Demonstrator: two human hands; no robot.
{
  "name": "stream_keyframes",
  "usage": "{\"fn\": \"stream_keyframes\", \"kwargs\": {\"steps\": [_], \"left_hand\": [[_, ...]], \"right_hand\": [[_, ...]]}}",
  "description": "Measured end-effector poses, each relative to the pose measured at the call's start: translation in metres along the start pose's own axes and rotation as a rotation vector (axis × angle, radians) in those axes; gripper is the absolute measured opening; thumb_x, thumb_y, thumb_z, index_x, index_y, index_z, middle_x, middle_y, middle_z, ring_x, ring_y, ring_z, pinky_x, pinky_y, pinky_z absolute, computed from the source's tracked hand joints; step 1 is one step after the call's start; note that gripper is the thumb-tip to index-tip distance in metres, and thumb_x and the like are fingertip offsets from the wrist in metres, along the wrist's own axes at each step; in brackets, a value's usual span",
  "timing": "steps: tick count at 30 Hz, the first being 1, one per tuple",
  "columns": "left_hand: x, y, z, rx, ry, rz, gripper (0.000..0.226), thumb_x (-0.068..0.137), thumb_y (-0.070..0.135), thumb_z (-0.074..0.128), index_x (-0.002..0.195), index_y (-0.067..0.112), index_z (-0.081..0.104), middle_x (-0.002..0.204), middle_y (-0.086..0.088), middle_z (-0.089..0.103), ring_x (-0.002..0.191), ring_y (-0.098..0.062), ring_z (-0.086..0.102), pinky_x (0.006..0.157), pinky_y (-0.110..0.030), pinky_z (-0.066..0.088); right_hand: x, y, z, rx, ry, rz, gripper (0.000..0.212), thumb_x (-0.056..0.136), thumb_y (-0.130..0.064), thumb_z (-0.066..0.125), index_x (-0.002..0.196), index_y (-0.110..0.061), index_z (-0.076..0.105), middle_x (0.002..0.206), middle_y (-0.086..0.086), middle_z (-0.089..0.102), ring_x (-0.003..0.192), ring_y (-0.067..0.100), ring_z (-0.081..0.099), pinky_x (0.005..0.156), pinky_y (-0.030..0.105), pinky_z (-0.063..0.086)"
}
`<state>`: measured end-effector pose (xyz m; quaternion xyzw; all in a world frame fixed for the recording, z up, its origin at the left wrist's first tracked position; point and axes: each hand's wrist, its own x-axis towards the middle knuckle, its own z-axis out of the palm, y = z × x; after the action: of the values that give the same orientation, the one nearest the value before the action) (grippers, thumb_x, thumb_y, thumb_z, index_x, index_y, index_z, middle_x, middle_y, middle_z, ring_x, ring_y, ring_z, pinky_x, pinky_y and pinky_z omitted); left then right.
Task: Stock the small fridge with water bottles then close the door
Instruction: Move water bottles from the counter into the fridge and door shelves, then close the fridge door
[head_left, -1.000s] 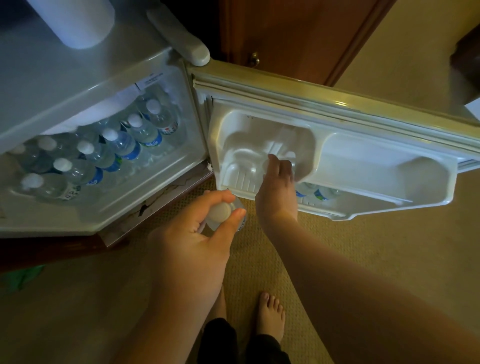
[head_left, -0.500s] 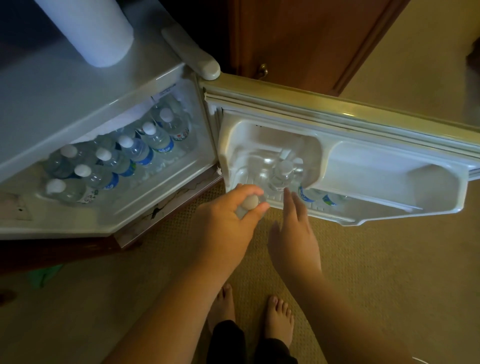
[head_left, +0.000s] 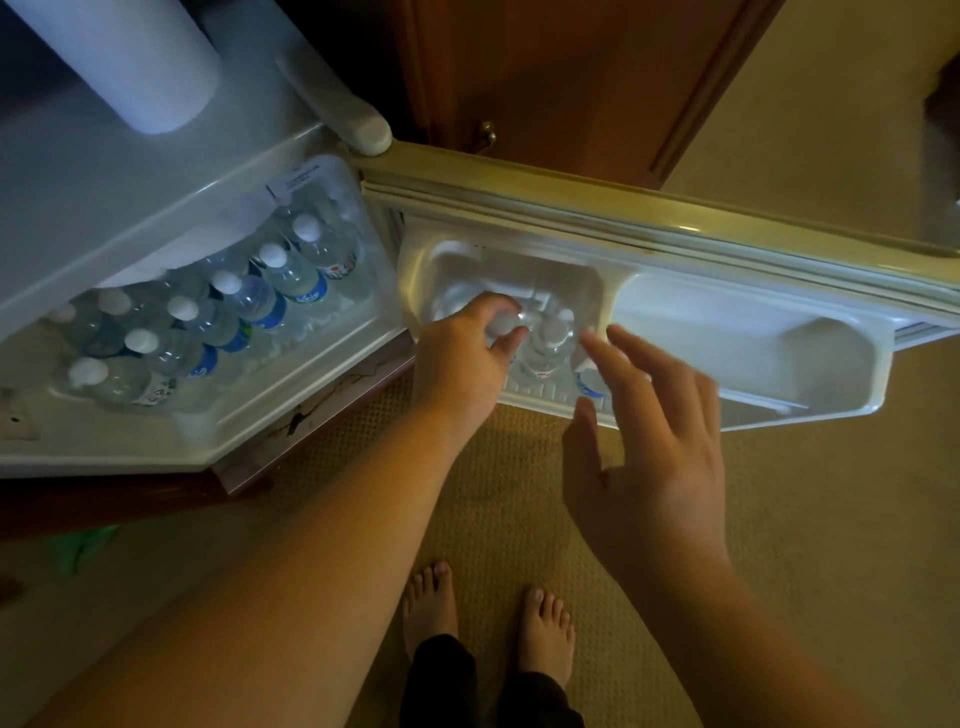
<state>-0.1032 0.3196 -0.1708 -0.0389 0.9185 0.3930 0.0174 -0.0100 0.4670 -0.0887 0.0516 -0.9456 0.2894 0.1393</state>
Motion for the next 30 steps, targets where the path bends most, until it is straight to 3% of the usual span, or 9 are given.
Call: {"fn": "stream_keyframes", "kwargs": {"steps": [6, 9, 12, 14, 18, 22, 25, 28, 30], "left_hand": [[0.012, -0.014, 0.018, 0.065, -0.075, -0.112, 0.022, 0.092, 0.033, 0.075, 0.112, 0.026, 0.072, 0.093, 0.004, 0.064, 0.077, -0.014, 0.059, 0.056, -0.011, 0.037], [0.009, -0.024, 0.02, 0.083, -0.157, -0.111, 0.023, 0.092, 0.03, 0.075, 0.114, 0.021, 0.071, 0.101, 0.001, 0.069, 0.086, -0.019, 0.064, 0.069, -0.02, 0.043], [0.009, -0.027, 0.023, 0.078, -0.154, -0.111, 0.021, 0.093, 0.028, 0.074, 0.112, 0.019, 0.071, 0.105, -0.005, 0.072, 0.088, -0.022, 0.066, 0.073, -0.024, 0.045], [0.012, -0.023, 0.025, 0.083, -0.154, -0.131, 0.021, 0.095, 0.027, 0.072, 0.114, 0.019, 0.069, 0.109, -0.005, 0.071, 0.089, -0.018, 0.06, 0.074, -0.026, 0.045], [0.015, -0.016, 0.029, 0.104, -0.167, -0.141, 0.02, 0.099, 0.02, 0.065, 0.119, 0.017, 0.064, 0.115, -0.006, 0.068, 0.1, -0.024, 0.064, 0.08, -0.033, 0.052], [0.013, -0.014, 0.027, 0.166, -0.199, -0.135, 0.037, 0.099, 0.014, 0.062, 0.134, 0.022, 0.054, 0.133, -0.005, 0.058, 0.118, -0.022, 0.059, 0.089, -0.027, 0.046], [-0.012, -0.004, 0.015, 0.201, -0.142, -0.105, 0.05, 0.098, 0.022, 0.063, 0.144, 0.029, 0.043, 0.147, -0.002, 0.046, 0.129, -0.017, 0.052, 0.097, -0.022, 0.045], [-0.065, 0.013, -0.016, 0.113, -0.07, -0.151, 0.049, 0.098, 0.035, 0.063, 0.144, 0.033, 0.045, 0.145, 0.007, 0.047, 0.127, -0.006, 0.05, 0.083, -0.005, 0.039], [-0.101, 0.015, -0.048, 0.08, 0.001, -0.173, 0.044, 0.097, 0.04, 0.062, 0.139, 0.033, 0.051, 0.14, 0.01, 0.051, 0.124, -0.001, 0.049, 0.077, -0.001, 0.036]], "right_hand": [[0.064, 0.011, -0.019, -0.111, 0.032, -0.091, 0.049, 0.094, -0.021, 0.064, 0.141, -0.013, 0.056, 0.145, 0.014, 0.051, 0.134, 0.034, 0.043, 0.109, 0.05, 0.037], [0.097, 0.025, -0.021, -0.26, -0.065, -0.042, 0.054, 0.098, -0.041, 0.056, 0.147, -0.022, 0.049, 0.152, 0.009, 0.046, 0.145, 0.033, 0.035, 0.12, 0.059, 0.017], [0.122, 0.038, -0.019, -0.343, -0.204, 0.023, 0.058, 0.1, -0.059, 0.04, 0.152, -0.032, 0.04, 0.156, 0.004, 0.043, 0.149, 0.031, 0.029, 0.122, 0.062, 0.005], [0.129, 0.044, -0.014, -0.38, -0.26, 0.051, 0.06, 0.101, -0.065, 0.029, 0.152, -0.035, 0.037, 0.154, 0.002, 0.045, 0.146, 0.031, 0.033, 0.122, 0.061, 0.006], [0.13, 0.047, -0.011, -0.421, -0.244, 0.031, 0.058, 0.102, -0.065, 0.026, 0.148, -0.034, 0.042, 0.133, 0.002, 0.058, 0.126, 0.034, 0.049, 0.114, 0.054, 0.025], [0.128, 0.044, -0.012, -0.419, -0.241, 0.039, 0.056, 0.101, -0.063, 0.029, 0.146, -0.034, 0.044, 0.125, 0.002, 0.06, 0.119, 0.035, 0.051, 0.11, 0.052, 0.028], [0.126, 0.04, -0.013, -0.411, -0.247, 0.045, 0.055, 0.102, -0.062, 0.03, 0.146, -0.032, 0.044, 0.128, 0.003, 0.059, 0.119, 0.035, 0.051, 0.109, 0.052, 0.029], [0.123, 0.034, -0.016, -0.412, -0.286, 0.076, 0.056, 0.102, -0.064, 0.027, 0.147, -0.032, 0.041, 0.132, 0.005, 0.058, 0.122, 0.037, 0.049, 0.109, 0.053, 0.029], [0.12, 0.028, -0.018, -0.417, -0.303, 0.111, 0.058, 0.102, -0.064, 0.025, 0.148, -0.033, 0.039, 0.134, 0.007, 0.058, 0.125, 0.038, 0.048, 0.11, 0.054, 0.028]]}}
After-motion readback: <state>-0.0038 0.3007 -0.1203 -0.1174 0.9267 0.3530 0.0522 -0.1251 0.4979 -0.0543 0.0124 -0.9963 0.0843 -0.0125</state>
